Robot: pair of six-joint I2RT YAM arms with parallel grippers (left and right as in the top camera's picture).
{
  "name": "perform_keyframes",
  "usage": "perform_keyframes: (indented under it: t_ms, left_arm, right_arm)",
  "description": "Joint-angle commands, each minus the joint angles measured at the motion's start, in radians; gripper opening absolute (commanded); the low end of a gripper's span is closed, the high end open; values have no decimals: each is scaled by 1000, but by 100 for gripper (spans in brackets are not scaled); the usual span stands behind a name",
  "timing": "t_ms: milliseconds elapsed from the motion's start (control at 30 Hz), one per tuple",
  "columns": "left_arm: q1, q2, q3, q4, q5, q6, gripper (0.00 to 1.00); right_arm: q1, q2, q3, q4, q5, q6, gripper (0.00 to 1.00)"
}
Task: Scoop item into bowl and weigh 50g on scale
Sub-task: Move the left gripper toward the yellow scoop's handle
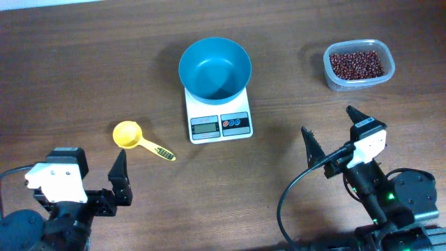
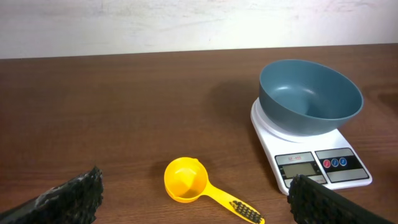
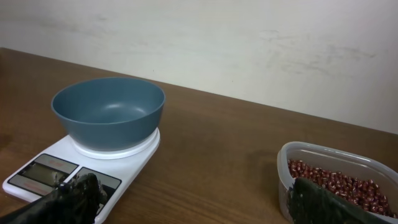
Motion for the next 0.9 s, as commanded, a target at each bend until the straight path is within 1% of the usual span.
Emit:
perform_keyframes:
  t_ms: [0,200,333,433,500,533,600,633,700,800,833,867]
  left_arm:
    - [5,7,26,2,15,-14,99]
    - [5,7,26,5,39,-15,99]
    - [5,33,67,5,11,-36,99]
    - [5,186,190,-12,7,-40,99]
    - [5,323,291,-56,8,-40,99]
    - [5,418,375,-109,8,-40,99]
    - [5,525,485,-196,8,-40,99]
    - [5,589,558,-257,29,-40,99]
    - [5,687,669,-349,140,-40,99]
    - [5,735,692,-393,318,-40,99]
    - [5,750,692,-410,412,-40,99]
    - [5,758,692,-425,468,-40,99]
  right_arm:
    - [8,-6,-6,-3,-1,1,99]
    - [8,-6,-6,-3,-1,1,99]
    - [8,-6,-6,-3,-1,1,99]
    - [8,-6,-6,-3,-1,1,99]
    - [8,-6,-6,-3,-1,1,99]
    - [8,-6,-6,-3,-1,1,99]
    - [8,-6,-6,-3,-1,1,99]
    - [8,-6,-6,-3,-1,1,99]
    - [8,-6,-6,-3,-1,1,99]
    - [8,-6,-6,-3,-1,1,99]
    - [8,-6,-6,-3,-1,1,99]
    - [8,-6,-6,-3,-1,1,99]
